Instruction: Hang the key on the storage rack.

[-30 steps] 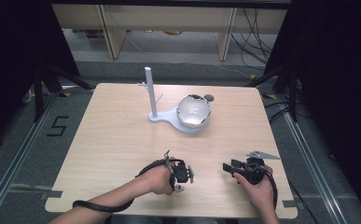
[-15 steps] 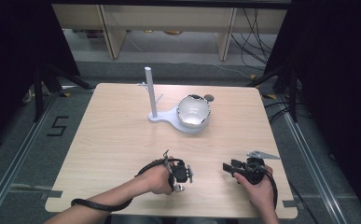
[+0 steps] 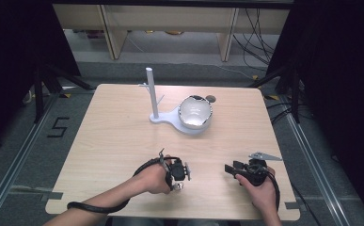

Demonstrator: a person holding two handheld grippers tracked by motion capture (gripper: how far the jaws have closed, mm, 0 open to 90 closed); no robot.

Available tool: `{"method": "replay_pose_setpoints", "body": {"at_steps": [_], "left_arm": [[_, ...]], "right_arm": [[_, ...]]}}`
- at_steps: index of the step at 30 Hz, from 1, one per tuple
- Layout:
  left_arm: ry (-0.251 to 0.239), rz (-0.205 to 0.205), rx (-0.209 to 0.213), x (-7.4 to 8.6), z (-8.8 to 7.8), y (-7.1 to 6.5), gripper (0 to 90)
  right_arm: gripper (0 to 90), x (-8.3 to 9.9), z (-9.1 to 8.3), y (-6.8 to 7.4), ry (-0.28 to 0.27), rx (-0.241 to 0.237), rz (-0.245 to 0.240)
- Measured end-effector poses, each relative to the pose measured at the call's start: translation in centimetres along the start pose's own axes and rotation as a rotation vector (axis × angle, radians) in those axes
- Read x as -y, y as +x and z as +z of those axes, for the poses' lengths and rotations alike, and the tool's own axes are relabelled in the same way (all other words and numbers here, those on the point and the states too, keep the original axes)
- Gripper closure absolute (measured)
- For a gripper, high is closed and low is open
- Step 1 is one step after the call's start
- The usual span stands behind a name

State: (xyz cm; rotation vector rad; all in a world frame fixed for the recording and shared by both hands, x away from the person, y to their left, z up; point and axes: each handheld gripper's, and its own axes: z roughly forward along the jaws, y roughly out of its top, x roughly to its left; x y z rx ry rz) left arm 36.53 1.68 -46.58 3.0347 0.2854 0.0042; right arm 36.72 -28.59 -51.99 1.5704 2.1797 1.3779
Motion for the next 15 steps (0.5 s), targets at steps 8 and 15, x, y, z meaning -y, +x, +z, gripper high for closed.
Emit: {"method": "replay_pose_setpoints", "body": {"at_steps": [8, 15], "left_arm": [[-0.022, -0.047, -0.025, 1.2, -1.3, 0.9, 83.1], [-0.040, -0.107, -0.053, 3.1, -2.1, 2.2, 83.1]], "right_arm": [[46.6, 0.0, 0.1, 0.0, -0.002, -0.007, 0.000], [46.8, 0.0, 0.1, -0.1, -0.010, 0.006, -0.020]]}}
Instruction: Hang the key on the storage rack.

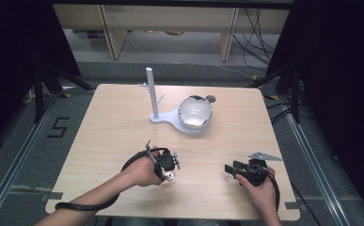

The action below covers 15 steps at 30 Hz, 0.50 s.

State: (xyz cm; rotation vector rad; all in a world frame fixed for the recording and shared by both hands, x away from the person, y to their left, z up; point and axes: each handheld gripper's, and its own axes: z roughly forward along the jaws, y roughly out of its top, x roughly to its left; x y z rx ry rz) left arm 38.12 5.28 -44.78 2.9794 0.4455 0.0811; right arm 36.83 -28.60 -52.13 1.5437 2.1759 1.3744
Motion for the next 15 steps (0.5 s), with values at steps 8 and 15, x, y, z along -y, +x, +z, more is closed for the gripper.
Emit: {"method": "replay_pose_setpoints", "body": {"at_steps": [8, 15], "left_arm": [[-0.049, -0.065, -0.031, 1.9, -1.0, 1.4, 83.1], [-0.078, -0.122, -0.059, 3.5, -1.7, 2.7, 83.1]], "right_arm": [[46.9, 0.0, 0.0, 0.1, -0.001, 0.007, -0.008], [46.9, 0.0, 0.0, 0.1, -0.007, -0.005, -0.001]]}}
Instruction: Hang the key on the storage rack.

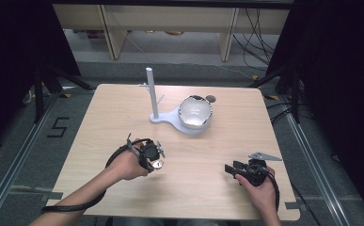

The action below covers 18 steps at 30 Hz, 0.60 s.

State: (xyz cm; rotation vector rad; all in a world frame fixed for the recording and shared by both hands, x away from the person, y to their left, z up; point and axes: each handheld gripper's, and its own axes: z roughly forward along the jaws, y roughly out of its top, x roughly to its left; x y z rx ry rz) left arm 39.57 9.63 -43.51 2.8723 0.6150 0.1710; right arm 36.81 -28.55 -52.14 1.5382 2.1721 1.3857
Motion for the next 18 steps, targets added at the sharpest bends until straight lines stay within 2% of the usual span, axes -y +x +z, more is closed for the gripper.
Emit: {"method": "replay_pose_setpoints", "body": {"at_steps": [1, 9, 11, 13, 14, 15, 16, 17, 18], "left_arm": [[-0.005, -0.013, -0.003, 0.2, -0.1, 0.3, 83.1], [-0.046, -0.093, -0.039, 1.5, -0.8, 2.2, 83.1], [-0.068, -0.115, -0.042, 1.8, -1.0, 2.8, 83.1], [-0.087, -0.133, -0.050, 2.0, -1.3, 3.2, 83.1], [-0.086, -0.135, -0.052, 2.0, -1.4, 3.3, 83.1], [-0.093, -0.140, -0.059, 2.1, -1.7, 3.6, 83.1], [-0.103, -0.148, -0.065, 2.2, -1.9, 3.8, 83.1], [-0.117, -0.147, -0.076, 2.2, -2.0, 4.1, 83.1], [-0.122, -0.162, -0.078, 2.3, -2.1, 4.2, 83.1]], "right_arm": [[47.0, 0.0, -0.1, 0.1, 0.012, 0.008, 0.005], [47.1, 0.0, -0.1, -0.1, 0.004, -0.001, 0.008], [47.3, 0.0, -0.1, 0.1, 0.008, -0.002, 0.029], [47.3, 0.0, -0.1, 0.0, 0.008, 0.001, 0.026], [47.3, 0.0, -0.1, -0.1, 0.005, 0.006, 0.005], [47.2, 0.0, -0.1, -0.1, -0.003, -0.009, 0.005], [47.3, 0.0, -0.2, -0.1, 0.008, 0.003, 0.015], [47.2, 0.0, -0.3, 0.1, 0.012, -0.014, 0.039], [47.3, 0.0, 0.0, 0.0, -0.005, -0.023, 0.035]]}}
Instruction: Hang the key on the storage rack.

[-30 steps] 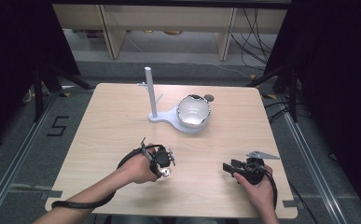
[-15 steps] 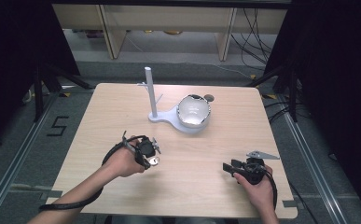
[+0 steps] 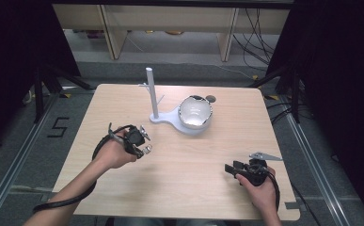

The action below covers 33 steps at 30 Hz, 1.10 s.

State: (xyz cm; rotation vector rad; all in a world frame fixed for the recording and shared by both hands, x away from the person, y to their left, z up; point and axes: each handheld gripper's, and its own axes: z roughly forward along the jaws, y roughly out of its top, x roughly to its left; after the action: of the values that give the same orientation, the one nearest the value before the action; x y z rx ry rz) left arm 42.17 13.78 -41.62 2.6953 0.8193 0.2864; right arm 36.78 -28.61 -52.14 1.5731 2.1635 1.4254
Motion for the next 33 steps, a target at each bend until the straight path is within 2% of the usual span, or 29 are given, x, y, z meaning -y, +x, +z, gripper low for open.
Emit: {"method": "replay_pose_setpoints", "body": {"at_steps": [1, 3, 4, 6, 8, 9, 13, 17, 20, 25, 26, 29, 30, 31, 32, 33], "left_arm": [[-0.022, -0.022, -0.009, 0.0, -0.2, 0.3, 83.1], [-0.026, -0.024, -0.020, 0.0, -0.3, 0.5, 83.1], [-0.035, -0.037, -0.039, 0.1, -0.6, 1.0, 83.1], [-0.057, -0.056, -0.049, 0.2, -0.9, 1.4, 83.1], [-0.070, -0.039, -0.065, 0.3, -1.2, 1.9, 83.1], [-0.063, -0.060, -0.067, 0.4, -1.3, 1.8, 83.1], [-0.072, -0.070, -0.105, 0.3, -1.7, 2.5, 83.1], [-0.083, -0.092, -0.124, 0.0, -1.9, 3.2, 83.0], [-0.083, -0.090, -0.148, -0.2, -2.0, 3.7, 83.0], [-0.088, -0.105, -0.153, -0.5, -2.5, 4.6, 83.0], [-0.103, -0.094, -0.162, -0.5, -2.7, 4.8, 83.0], [-0.124, -0.106, -0.174, -0.7, -3.1, 5.2, 83.1], [-0.121, -0.098, -0.173, -0.7, -3.3, 5.4, 83.1], [-0.138, -0.113, -0.176, -0.8, -3.3, 5.4, 83.1], [-0.138, -0.111, -0.179, -0.9, -3.4, 5.6, 83.0], [-0.138, -0.111, -0.179, -0.9, -3.4, 5.6, 83.0]], "right_arm": [[47.3, 0.0, -0.1, 0.0, 0.008, 0.002, 0.006], [47.3, 0.0, -0.1, -0.1, 0.002, 0.002, 0.001], [47.3, 0.0, -0.1, -0.1, 0.003, 0.002, 0.002], [47.5, 0.0, -0.1, 0.0, 0.009, -0.002, 0.006], [47.6, 0.0, 0.0, 0.0, 0.000, 0.009, -0.005], [47.7, 0.0, 0.0, 0.0, 0.004, 0.011, -0.004], [47.9, -0.1, 0.0, 0.0, 0.003, 0.017, 0.003], [47.8, 0.0, 0.1, 0.1, 0.000, 0.019, 0.003], [47.7, -0.1, 0.1, 0.1, 0.000, 0.017, 0.004], [47.7, -0.1, 0.1, 0.0, 0.005, 0.020, 0.006], [47.7, -0.1, 0.1, 0.0, 0.005, 0.020, 0.004], [47.7, -0.1, 0.1, 0.1, 0.002, 0.013, 0.000], [47.7, -0.1, -0.1, 0.1, 0.018, 0.024, -0.009], [47.7, -0.1, -0.1, 0.1, 0.017, 0.025, -0.016], [47.7, -0.2, -0.1, 0.0, 0.013, 0.032, -0.044], [47.7, -0.2, -0.1, 0.0, 0.013, 0.032, -0.044]]}}
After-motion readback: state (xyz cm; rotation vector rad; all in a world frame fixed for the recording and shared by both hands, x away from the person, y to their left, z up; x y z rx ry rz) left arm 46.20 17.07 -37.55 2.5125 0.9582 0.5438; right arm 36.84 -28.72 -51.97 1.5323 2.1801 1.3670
